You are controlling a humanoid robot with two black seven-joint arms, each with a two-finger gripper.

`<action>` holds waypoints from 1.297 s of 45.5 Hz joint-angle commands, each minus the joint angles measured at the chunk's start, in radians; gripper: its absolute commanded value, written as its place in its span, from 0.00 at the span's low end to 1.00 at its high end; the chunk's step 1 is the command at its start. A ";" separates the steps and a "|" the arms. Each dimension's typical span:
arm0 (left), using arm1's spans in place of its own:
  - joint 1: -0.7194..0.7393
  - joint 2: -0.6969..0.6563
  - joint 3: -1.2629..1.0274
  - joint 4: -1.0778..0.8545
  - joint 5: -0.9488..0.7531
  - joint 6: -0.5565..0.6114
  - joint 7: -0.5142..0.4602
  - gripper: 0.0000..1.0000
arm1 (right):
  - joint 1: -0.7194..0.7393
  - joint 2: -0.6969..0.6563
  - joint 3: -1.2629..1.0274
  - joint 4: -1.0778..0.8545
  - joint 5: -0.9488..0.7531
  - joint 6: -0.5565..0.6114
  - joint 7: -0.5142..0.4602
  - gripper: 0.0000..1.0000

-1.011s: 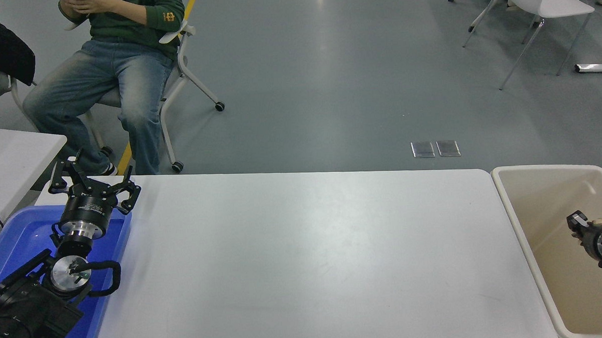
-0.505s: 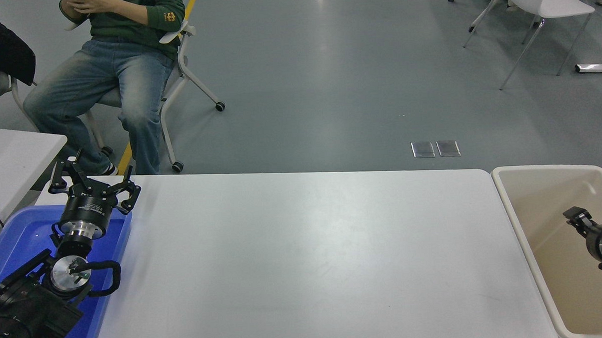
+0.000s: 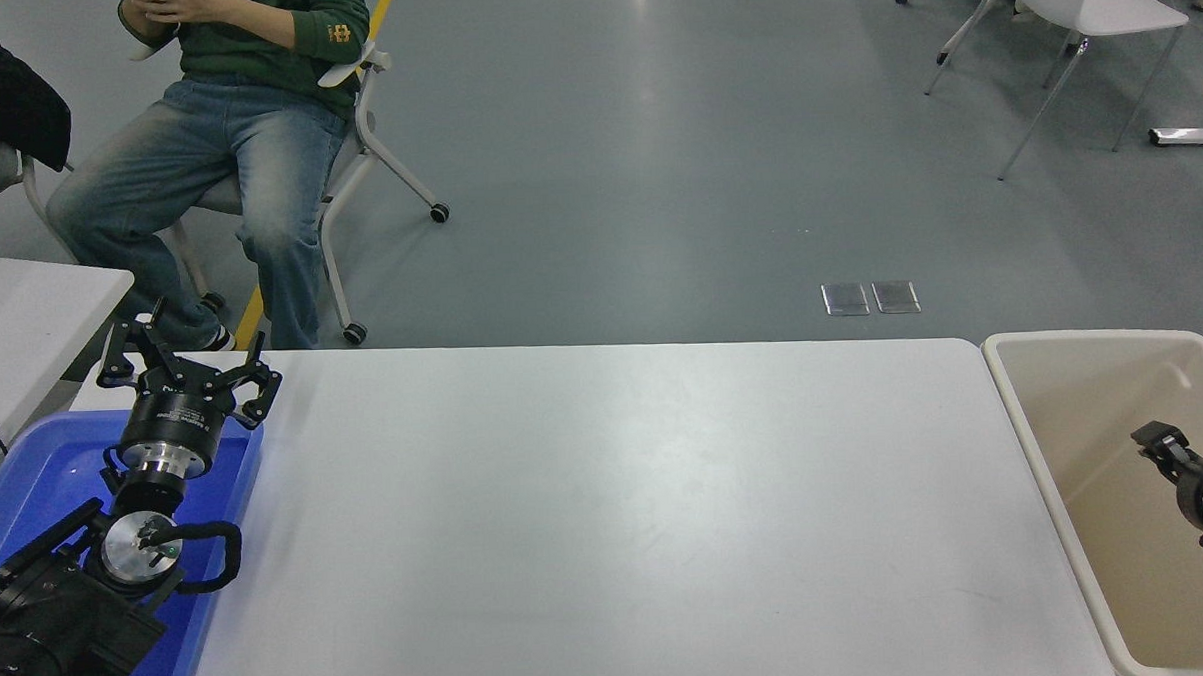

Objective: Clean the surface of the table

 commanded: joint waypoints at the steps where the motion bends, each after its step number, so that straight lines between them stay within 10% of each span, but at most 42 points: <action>1: -0.001 0.000 0.000 0.000 0.000 0.000 0.000 1.00 | 0.024 -0.006 0.003 -0.001 0.001 0.001 0.000 1.00; 30: -0.001 0.000 0.000 0.000 0.000 0.000 0.000 1.00 | 0.086 -0.038 0.026 0.012 0.115 0.007 -0.003 1.00; 59: -0.001 0.000 0.000 0.000 0.000 0.000 0.000 1.00 | -0.001 -0.148 0.809 0.537 0.201 0.013 0.002 1.00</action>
